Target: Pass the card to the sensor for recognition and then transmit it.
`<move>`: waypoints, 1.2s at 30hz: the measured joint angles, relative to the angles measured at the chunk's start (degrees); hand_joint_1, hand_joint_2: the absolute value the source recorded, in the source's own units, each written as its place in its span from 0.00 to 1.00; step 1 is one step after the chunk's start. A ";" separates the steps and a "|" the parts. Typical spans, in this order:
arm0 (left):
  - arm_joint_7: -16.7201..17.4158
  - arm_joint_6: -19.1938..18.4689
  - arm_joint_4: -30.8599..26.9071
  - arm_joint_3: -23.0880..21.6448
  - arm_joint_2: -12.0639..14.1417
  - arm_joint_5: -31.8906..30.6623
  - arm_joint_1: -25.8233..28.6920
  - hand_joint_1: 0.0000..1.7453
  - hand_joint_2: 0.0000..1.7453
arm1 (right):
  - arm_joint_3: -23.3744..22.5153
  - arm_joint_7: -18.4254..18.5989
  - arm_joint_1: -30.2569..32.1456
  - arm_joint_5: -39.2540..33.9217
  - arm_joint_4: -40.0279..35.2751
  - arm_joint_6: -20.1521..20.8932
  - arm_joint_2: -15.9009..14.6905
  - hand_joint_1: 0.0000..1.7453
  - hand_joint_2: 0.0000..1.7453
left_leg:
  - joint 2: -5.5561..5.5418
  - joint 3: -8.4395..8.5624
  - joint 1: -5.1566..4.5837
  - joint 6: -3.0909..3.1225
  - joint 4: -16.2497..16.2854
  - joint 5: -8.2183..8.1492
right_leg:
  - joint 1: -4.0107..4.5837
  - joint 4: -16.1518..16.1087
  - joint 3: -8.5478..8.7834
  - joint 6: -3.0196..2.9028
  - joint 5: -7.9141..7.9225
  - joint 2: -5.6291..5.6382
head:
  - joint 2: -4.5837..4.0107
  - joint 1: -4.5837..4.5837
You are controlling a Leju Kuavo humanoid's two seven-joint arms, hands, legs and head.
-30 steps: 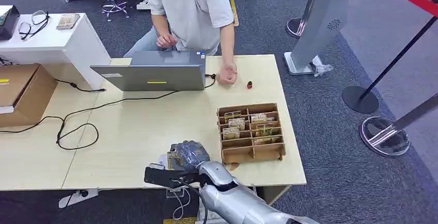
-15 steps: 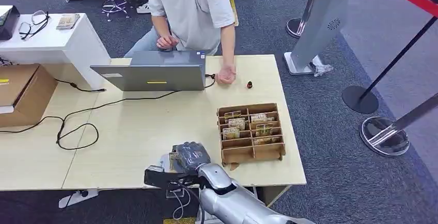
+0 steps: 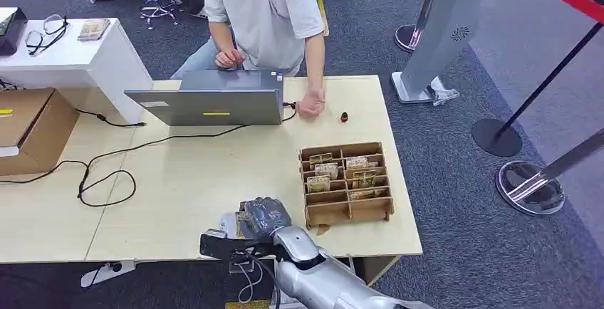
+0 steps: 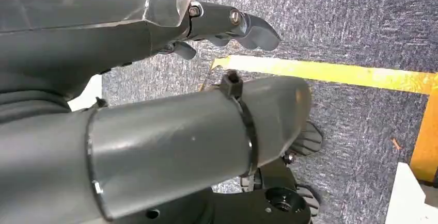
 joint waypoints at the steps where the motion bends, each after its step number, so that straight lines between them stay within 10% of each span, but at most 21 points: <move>1: 0.00 -0.02 0.00 0.00 0.02 0.07 0.01 0.00 0.00 | 0.00 0.00 -0.01 0.09 0.06 0.13 0.09 1.00 1.00 | 0.00 0.00 0.00 0.00 0.00 0.00 | 0.00 0.00 0.00 0.00 0.00 0.00 | 0.00 0.02; 22: -0.18 -0.35 0.00 0.02 0.35 0.31 0.03 0.00 0.00 | -4.18 -6.19 0.03 -1.20 -0.50 0.57 1.07 1.00 1.00 | 0.01 0.00 0.00 0.00 0.00 0.00 | 0.01 0.00 0.00 0.00 0.00 0.01 | 0.00 0.02; 36: -1.14 -0.42 0.00 0.11 0.46 0.74 0.15 0.00 0.00 | -10.49 -12.66 1.03 -8.81 -14.82 2.23 -1.03 1.00 1.00 | 0.01 -0.02 0.00 0.00 0.00 0.00 | 0.01 0.00 -0.02 0.00 0.00 0.01 | 0.00 0.02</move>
